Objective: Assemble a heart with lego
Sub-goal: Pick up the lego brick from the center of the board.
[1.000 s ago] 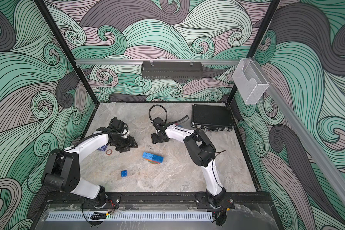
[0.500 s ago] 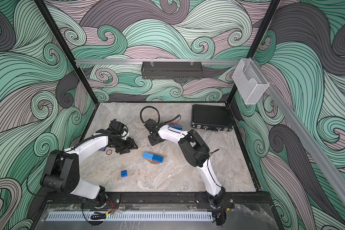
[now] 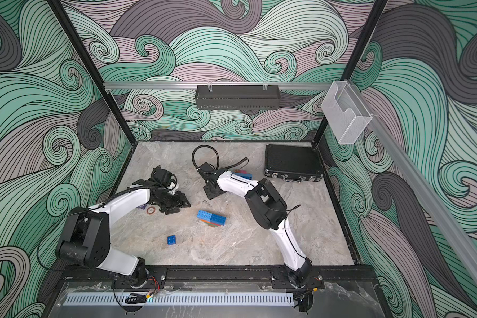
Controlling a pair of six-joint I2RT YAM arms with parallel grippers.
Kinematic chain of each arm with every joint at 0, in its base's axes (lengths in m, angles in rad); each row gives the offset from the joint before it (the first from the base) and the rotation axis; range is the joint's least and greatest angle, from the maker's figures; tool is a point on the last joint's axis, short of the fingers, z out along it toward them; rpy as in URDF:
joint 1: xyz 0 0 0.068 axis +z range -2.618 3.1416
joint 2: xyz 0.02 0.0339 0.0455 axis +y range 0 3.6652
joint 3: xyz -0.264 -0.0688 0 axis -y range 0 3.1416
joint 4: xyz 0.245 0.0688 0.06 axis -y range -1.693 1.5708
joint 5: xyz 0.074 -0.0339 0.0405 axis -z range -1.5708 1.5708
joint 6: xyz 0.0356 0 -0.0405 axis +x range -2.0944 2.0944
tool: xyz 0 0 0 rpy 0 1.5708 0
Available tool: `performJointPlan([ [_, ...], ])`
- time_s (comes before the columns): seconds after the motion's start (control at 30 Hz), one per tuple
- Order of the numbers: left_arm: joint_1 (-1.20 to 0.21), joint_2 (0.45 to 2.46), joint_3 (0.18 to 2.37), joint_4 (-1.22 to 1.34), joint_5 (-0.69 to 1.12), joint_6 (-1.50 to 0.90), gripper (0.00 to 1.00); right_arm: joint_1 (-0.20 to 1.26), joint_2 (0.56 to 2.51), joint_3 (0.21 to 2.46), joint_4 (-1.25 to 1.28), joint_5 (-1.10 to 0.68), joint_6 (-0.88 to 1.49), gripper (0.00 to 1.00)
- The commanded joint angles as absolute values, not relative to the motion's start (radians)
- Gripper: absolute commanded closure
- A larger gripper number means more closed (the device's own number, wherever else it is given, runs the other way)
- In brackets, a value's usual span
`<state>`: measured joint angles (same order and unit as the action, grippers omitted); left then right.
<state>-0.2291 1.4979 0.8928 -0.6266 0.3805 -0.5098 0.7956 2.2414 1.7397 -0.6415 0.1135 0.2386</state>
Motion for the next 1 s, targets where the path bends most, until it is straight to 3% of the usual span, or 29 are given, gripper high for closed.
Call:
performJointPlan([
  [0.0, -0.218, 1.482, 0.891, -0.625, 0.392, -0.522, 0.39, 0.793, 2.267, 1.771, -0.677, 0.116, 0.219, 0.53],
  [0.57, -0.215, 1.428, 0.878, -0.646, 0.465, -0.526, 0.38, 0.784, 2.237, 1.752, -0.681, 0.065, 0.173, 0.66],
  [0.97, -0.216, 1.350, 0.807, -0.604, 0.692, -0.528, 0.37, 0.749, 1.924, 1.552, -0.589, -0.092, 0.028, 0.68],
])
